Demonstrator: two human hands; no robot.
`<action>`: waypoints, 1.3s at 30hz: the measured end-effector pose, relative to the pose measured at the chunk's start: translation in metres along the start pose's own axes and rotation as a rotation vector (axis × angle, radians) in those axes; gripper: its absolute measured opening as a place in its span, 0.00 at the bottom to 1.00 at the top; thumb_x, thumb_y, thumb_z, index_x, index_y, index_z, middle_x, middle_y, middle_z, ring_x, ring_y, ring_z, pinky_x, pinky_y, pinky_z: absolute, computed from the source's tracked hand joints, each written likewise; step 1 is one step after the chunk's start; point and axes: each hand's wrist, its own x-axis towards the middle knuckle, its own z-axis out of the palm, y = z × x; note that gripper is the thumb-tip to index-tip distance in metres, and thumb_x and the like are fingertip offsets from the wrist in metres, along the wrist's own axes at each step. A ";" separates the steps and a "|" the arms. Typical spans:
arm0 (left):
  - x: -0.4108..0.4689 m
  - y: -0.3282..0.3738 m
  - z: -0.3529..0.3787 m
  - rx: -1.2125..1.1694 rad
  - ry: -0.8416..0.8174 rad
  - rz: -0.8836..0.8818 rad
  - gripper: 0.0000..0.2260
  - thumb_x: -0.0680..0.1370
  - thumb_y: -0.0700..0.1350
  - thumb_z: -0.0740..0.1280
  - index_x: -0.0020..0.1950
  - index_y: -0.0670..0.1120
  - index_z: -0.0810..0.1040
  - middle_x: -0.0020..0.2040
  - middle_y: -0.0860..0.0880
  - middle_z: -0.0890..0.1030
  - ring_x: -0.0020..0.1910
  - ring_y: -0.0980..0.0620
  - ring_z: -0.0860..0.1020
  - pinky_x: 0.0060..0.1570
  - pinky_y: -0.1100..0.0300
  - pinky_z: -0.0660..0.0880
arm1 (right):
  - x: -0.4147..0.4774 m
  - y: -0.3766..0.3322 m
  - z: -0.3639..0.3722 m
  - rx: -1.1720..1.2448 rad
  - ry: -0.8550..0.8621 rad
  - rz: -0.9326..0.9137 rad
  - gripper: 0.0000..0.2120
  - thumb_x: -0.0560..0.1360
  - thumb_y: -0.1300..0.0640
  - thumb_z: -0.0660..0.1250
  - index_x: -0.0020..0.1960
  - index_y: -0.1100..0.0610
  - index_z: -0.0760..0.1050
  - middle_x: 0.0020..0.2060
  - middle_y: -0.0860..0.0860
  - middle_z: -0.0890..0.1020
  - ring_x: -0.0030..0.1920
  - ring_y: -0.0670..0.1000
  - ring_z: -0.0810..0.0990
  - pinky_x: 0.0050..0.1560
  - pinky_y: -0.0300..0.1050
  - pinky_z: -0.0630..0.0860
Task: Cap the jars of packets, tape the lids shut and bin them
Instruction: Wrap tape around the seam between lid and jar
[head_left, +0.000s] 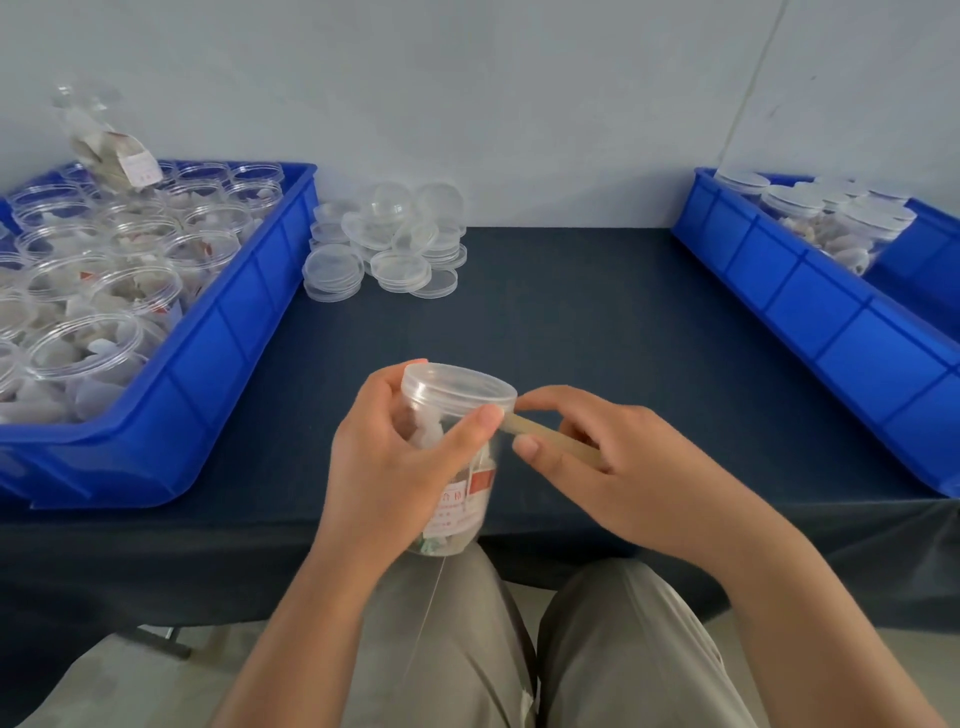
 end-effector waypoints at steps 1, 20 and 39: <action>0.001 -0.001 -0.003 -0.051 -0.023 -0.040 0.31 0.63 0.72 0.74 0.62 0.61 0.76 0.55 0.67 0.82 0.52 0.66 0.83 0.40 0.75 0.77 | -0.003 0.001 -0.003 0.001 -0.021 -0.004 0.24 0.77 0.23 0.49 0.69 0.28 0.65 0.47 0.35 0.80 0.46 0.38 0.80 0.37 0.35 0.70; 0.010 -0.020 -0.018 -0.804 -0.664 -0.410 0.40 0.76 0.68 0.73 0.77 0.40 0.74 0.57 0.38 0.78 0.52 0.41 0.78 0.51 0.47 0.78 | 0.006 0.009 -0.017 0.062 -0.136 0.050 0.22 0.79 0.25 0.50 0.66 0.28 0.72 0.46 0.40 0.84 0.45 0.43 0.82 0.49 0.43 0.79; 0.004 0.004 -0.002 0.123 -0.225 -0.029 0.39 0.65 0.78 0.67 0.74 0.68 0.66 0.57 0.73 0.78 0.56 0.71 0.78 0.45 0.72 0.76 | -0.003 -0.010 0.011 -0.213 0.089 0.098 0.28 0.82 0.28 0.41 0.58 0.38 0.76 0.39 0.42 0.82 0.42 0.43 0.80 0.44 0.45 0.79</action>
